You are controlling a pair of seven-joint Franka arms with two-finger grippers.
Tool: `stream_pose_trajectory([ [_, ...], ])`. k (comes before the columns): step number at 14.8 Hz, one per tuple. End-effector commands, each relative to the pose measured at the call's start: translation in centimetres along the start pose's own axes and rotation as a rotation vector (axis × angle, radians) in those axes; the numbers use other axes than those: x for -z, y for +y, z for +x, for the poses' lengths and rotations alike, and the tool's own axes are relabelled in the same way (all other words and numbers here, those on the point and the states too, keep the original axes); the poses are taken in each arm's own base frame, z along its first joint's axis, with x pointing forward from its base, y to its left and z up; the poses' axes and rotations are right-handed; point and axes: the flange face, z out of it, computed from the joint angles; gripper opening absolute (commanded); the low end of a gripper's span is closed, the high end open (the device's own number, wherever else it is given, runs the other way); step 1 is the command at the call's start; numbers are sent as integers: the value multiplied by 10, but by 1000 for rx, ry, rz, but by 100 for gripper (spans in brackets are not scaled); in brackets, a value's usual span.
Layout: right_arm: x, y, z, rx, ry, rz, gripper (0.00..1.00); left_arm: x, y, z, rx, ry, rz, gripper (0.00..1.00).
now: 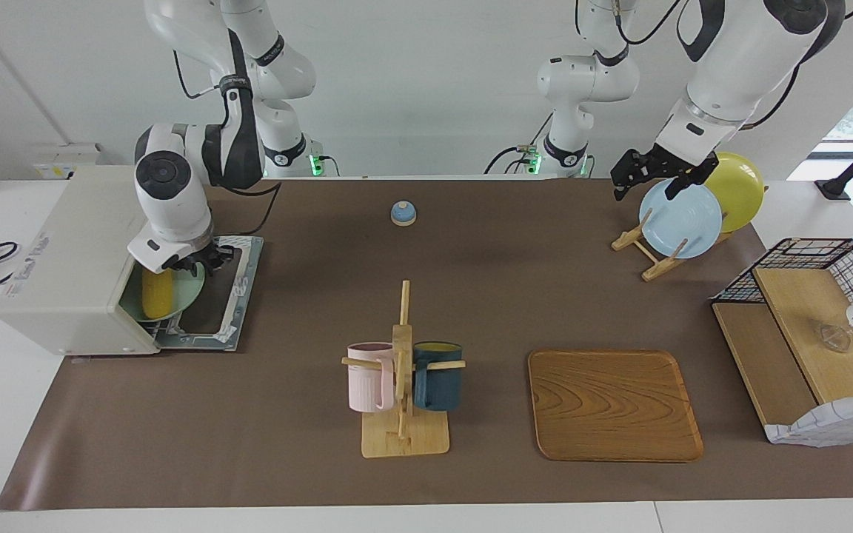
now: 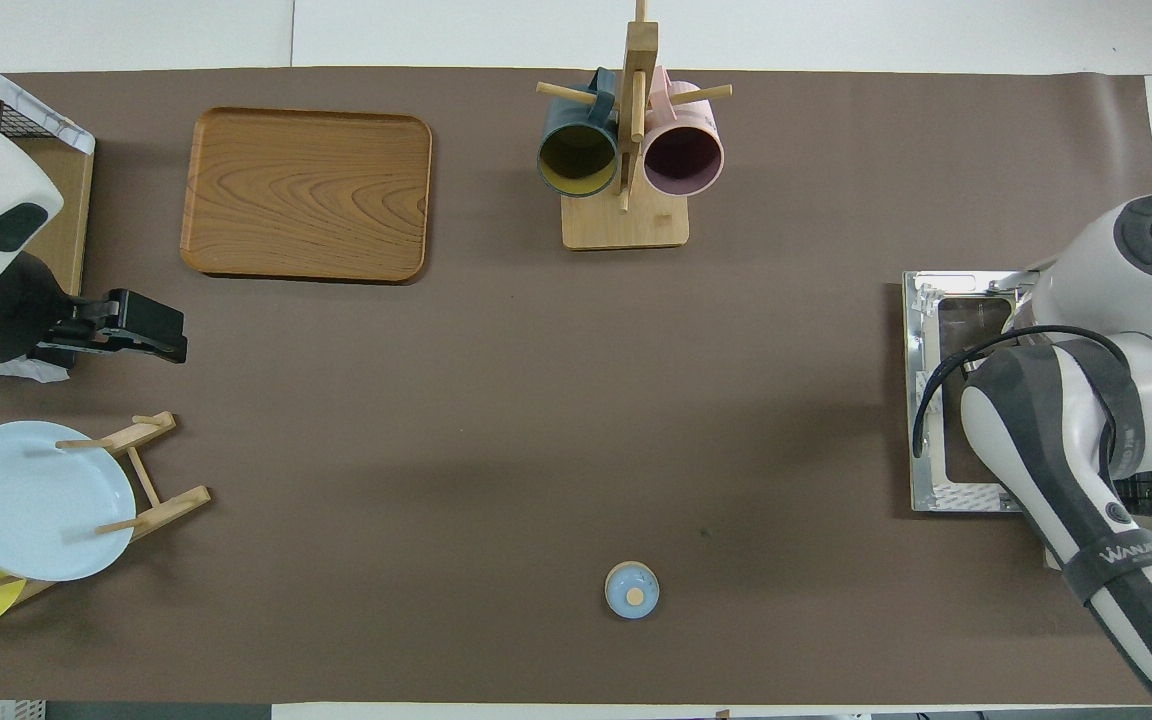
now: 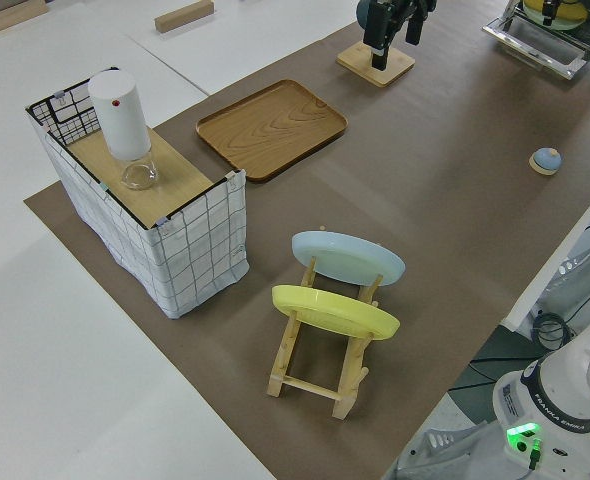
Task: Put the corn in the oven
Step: 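Carry the corn with the right gripper to the open oven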
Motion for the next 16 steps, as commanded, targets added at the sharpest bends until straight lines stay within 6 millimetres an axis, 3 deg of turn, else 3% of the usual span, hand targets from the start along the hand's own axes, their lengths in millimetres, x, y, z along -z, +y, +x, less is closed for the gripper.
stream_pose_trajectory([
  [1,18,-27,7,35,15,10,11,4,-3,-2,-2,4,15,100],
  [2,19,-35,8,22,29,8,0,5,-3,-3,-2,6,14,100],
  [5,20,-80,15,24,74,0,0,4,-3,-2,-2,4,15,100],
  [6,12,-85,19,15,78,1,0,5,-3,-3,-2,6,14,100],
  [11,-42,-96,21,-8,75,21,0,4,-3,-2,-2,4,15,100],
  [16,-65,-92,13,-24,58,30,0,5,-4,-3,-1,6,14,100],
])
